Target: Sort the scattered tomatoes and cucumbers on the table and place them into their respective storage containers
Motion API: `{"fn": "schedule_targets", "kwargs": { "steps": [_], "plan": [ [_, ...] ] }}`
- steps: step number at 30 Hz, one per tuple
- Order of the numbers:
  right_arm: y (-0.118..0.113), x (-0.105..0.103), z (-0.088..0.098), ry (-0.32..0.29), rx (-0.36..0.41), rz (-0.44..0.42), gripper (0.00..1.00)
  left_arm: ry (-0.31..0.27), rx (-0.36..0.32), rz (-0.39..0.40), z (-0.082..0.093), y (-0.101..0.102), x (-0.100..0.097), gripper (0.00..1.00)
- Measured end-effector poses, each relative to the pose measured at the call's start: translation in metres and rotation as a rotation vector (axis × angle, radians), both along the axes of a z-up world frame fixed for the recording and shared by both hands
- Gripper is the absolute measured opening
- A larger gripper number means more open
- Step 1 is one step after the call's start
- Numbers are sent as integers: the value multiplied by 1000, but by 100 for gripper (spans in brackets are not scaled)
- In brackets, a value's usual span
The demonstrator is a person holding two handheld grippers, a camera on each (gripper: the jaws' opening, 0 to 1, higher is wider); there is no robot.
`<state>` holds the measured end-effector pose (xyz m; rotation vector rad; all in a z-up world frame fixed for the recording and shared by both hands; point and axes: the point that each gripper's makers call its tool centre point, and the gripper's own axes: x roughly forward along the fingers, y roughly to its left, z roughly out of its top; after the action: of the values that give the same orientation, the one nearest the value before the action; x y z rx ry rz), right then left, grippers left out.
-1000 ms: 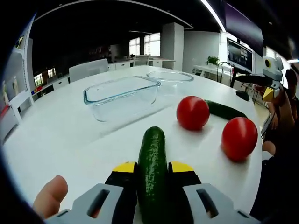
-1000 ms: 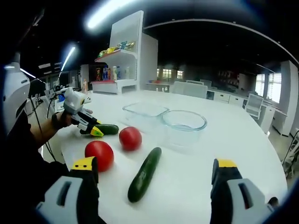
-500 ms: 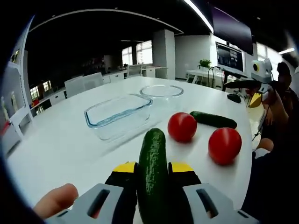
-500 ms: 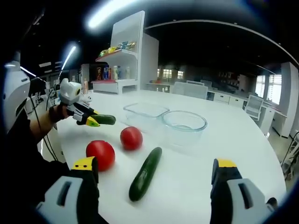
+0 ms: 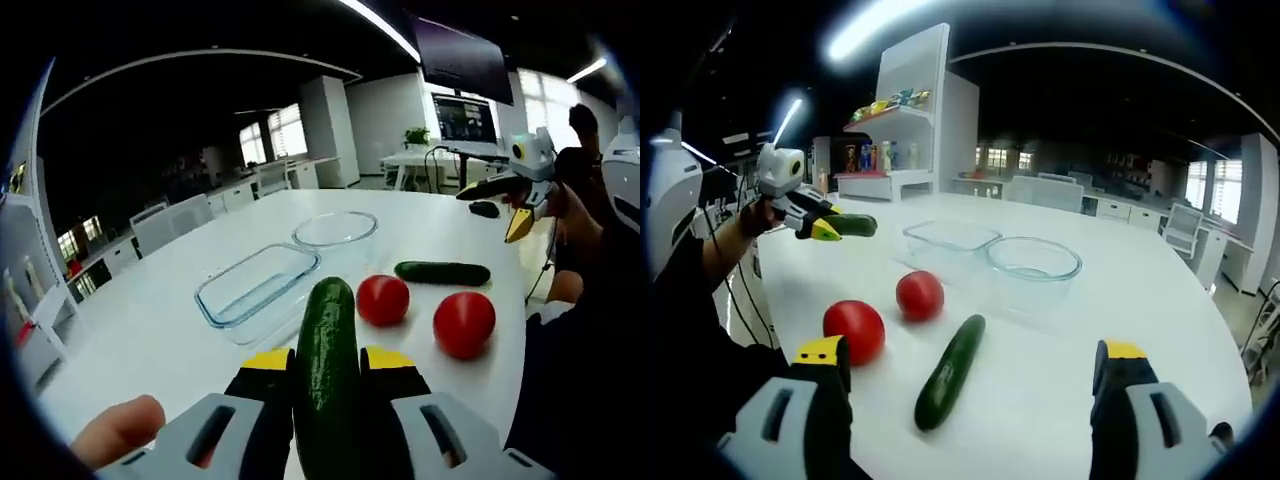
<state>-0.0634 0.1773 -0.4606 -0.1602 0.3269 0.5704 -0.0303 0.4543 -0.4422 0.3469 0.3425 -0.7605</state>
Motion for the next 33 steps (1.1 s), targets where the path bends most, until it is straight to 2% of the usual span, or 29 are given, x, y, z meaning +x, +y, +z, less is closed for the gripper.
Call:
{"fn": "schedule_targets", "kwargs": {
  "steps": [5, 7, 12, 15, 23, 27, 33],
  "plan": [
    [1, 0, 2, -5, -1, 0, 96, -24, 50, -69, 13, -3, 1, 25],
    [1, -1, 2, -7, 2, -1, 96, -51, 82, -98, 20, -3, 5, 25],
    [0, -3, 1, -5, 0, -5, 96, -71, 117, -123, 27, -3, 15, 25],
    [-1, -4, 3, -9, 0, -7, 96, -117, 126, -133, 33, -3, 23, 25],
    [-3, -3, 4, -12, -4, -15, 96, -151, 176, -184, 40, -8, 34, 25],
    [-1, -4, 4, -14, -5, -10, 96, -202, 201, -202, 50, -10, 48, 25],
    [-5, -4, 3, -14, 0, -22, 96, -232, 239, -249, 54, -13, 61, 25]
  ]
}}
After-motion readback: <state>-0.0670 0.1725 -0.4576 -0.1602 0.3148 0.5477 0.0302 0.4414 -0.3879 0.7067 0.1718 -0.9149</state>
